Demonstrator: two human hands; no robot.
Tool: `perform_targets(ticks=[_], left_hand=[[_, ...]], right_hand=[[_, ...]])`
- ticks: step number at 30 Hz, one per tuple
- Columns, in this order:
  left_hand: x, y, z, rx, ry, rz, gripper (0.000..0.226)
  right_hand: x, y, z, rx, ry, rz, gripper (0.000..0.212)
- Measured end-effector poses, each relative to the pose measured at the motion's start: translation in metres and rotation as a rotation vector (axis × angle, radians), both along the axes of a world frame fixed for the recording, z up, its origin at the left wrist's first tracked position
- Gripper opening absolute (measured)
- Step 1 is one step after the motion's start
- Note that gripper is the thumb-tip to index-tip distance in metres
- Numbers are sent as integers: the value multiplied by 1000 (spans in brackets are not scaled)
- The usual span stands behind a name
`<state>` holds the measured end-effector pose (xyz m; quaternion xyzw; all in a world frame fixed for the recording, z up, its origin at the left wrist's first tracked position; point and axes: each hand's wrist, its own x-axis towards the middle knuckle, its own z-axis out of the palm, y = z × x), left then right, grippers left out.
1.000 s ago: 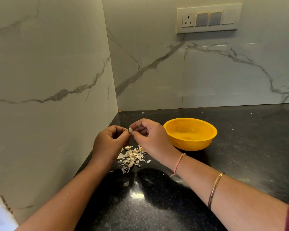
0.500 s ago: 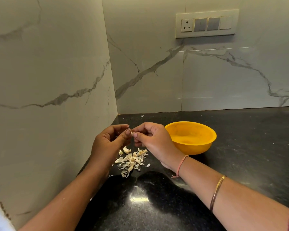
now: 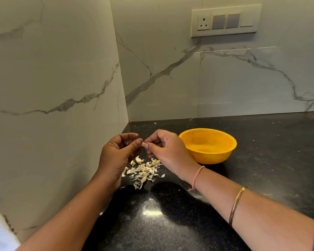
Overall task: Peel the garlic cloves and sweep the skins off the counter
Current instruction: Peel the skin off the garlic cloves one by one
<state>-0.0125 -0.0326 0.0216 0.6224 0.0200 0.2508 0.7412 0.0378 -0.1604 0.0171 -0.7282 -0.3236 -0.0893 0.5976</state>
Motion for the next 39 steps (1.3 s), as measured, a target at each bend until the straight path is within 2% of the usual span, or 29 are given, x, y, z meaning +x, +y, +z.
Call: perform_targets(ticks=[5,7,9,13,17,22,26,31,35,39], left_hand=[[-1,-2,1,-36,18,-3,14],[-1,-1,1,-43,17,-5,13],[0,0,1,-46,13,-5,13],[1,1,0,-28,8,12,14],[3,2,-2,-20,-5,15,14],[4,2,-3,-6,7,38,14],[4,3,-3,-23,11,58,13],[6,2,-4,-5,-12,35,16],[7,3,-7,76,-28,19,22],[8,3,-9,127,-25,-2,27]], right_hand=[[-2,1,1,-103,-220,-153,10],[-2,2,0,-114,-229,-196,13],[-2,2,0,-124,-193,-210,16],[-5,1,2,-93,21,-130,26],[-6,2,2,-96,26,-123,38],[0,3,-4,-148,-123,-174,9],[1,1,-4,-184,-169,-222,18],[0,2,-3,-119,12,-149,25],[2,4,-5,-144,-86,-180,18],[1,3,-4,-125,-79,-130,11]])
